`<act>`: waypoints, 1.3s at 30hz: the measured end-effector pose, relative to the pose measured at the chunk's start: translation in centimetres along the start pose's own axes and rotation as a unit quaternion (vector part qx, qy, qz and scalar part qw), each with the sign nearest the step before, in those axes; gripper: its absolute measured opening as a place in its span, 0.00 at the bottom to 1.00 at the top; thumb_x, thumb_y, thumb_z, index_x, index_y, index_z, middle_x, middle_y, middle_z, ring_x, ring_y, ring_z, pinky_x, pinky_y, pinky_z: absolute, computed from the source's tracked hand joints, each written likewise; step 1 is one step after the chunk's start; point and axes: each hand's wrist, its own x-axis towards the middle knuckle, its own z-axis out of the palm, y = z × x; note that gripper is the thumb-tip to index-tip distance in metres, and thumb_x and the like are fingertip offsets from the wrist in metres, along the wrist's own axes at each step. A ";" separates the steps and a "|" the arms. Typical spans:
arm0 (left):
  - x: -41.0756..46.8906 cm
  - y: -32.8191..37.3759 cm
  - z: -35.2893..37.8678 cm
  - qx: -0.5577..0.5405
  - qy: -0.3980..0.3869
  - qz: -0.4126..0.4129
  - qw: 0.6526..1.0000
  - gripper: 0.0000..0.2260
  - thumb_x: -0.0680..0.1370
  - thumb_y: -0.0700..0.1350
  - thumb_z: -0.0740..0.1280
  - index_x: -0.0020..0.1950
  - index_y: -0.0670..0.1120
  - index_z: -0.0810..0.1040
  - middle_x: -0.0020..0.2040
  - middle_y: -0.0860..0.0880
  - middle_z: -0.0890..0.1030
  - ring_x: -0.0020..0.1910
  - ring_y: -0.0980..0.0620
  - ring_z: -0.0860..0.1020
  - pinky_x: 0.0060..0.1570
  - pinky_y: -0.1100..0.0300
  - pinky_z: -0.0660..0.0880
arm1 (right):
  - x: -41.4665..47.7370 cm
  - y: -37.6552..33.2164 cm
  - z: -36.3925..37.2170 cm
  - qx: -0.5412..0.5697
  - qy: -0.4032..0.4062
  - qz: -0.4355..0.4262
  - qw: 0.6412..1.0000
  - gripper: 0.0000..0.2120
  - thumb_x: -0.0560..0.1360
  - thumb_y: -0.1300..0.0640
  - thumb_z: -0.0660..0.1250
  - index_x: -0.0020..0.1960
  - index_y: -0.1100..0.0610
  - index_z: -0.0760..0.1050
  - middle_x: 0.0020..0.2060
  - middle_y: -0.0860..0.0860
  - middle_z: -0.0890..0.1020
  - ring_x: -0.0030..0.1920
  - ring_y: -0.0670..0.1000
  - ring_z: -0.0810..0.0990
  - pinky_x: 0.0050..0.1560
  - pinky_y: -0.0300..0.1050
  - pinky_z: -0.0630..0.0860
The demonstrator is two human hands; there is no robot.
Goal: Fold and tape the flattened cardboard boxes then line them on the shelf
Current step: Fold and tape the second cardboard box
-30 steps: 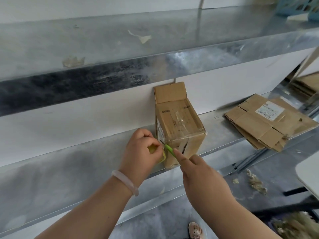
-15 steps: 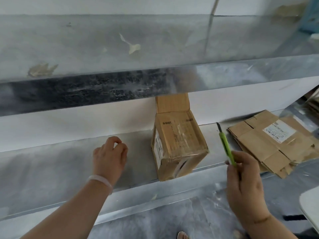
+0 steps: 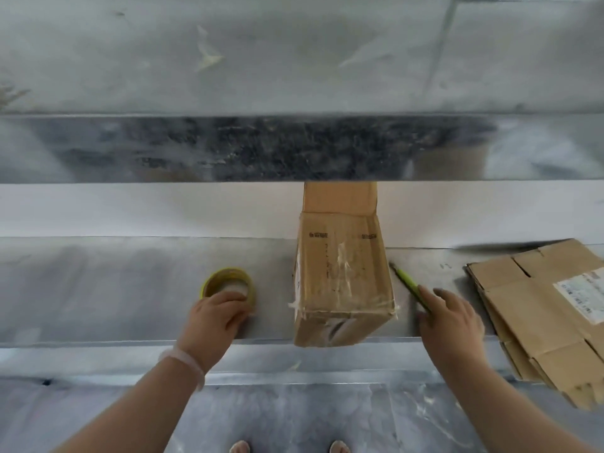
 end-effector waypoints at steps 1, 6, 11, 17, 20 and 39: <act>-0.1 0.5 -0.3 -0.004 0.006 -0.010 1.000 0.12 0.73 0.51 0.63 0.47 0.51 0.85 0.52 0.55 0.83 0.48 0.55 0.78 0.50 0.56 0.77 | -0.4 -0.2 -0.3 0.051 0.013 -0.005 0.999 0.23 0.80 0.52 0.61 0.75 0.47 0.64 0.71 0.51 0.69 0.72 0.54 0.64 0.72 0.52 0.60; 0.1 8.9 -3.0 -0.178 0.112 -0.126 0.970 0.18 0.79 0.47 0.62 0.69 0.52 0.71 0.62 0.65 0.75 0.61 0.65 0.73 0.60 0.68 0.68 | -5.1 -4.6 -4.3 0.469 0.037 -0.059 0.881 0.20 0.82 0.55 0.55 0.72 0.42 0.63 0.67 0.41 0.73 0.67 0.38 0.69 0.67 0.32 0.64; 1.7 21.6 -3.9 -0.538 0.063 -0.159 0.826 0.15 0.80 0.48 0.56 0.67 0.57 0.65 0.55 0.70 0.78 0.58 0.70 0.75 0.53 0.74 0.71 | -7.5 -9.9 -7.0 0.630 -0.133 -0.043 0.764 0.29 0.72 0.37 0.53 0.73 0.37 0.56 0.64 0.27 0.68 0.57 0.20 0.66 0.61 0.21 0.63; 3.3 22.0 -1.8 -0.476 0.127 -0.206 0.846 0.16 0.79 0.41 0.64 0.59 0.62 0.75 0.52 0.55 0.84 0.53 0.55 0.82 0.53 0.54 0.78 | -6.8 -11.3 -6.9 0.640 -0.122 -0.001 0.759 0.13 0.79 0.50 0.64 0.63 0.44 0.75 0.51 0.42 0.85 0.52 0.42 0.83 0.55 0.42 0.78; 2.8 21.6 -1.1 -0.465 0.134 -0.207 0.850 0.17 0.81 0.40 0.60 0.65 0.58 0.74 0.57 0.56 0.82 0.58 0.57 0.79 0.60 0.51 0.75 | -6.8 -11.1 -6.6 0.639 -0.108 -0.014 0.761 0.11 0.82 0.54 0.59 0.61 0.48 0.77 0.50 0.44 0.85 0.51 0.43 0.83 0.49 0.37 0.79; 1.8 15.8 -2.1 -0.170 0.034 0.059 0.983 0.35 0.79 0.65 0.49 0.78 0.44 0.47 0.74 0.61 0.58 0.71 0.66 0.60 0.67 0.73 0.59 | -5.3 -6.5 -4.9 0.467 -0.143 -0.222 0.844 0.40 0.71 0.25 0.53 0.78 0.36 0.42 0.70 0.33 0.66 0.69 0.36 0.67 0.70 0.43 0.67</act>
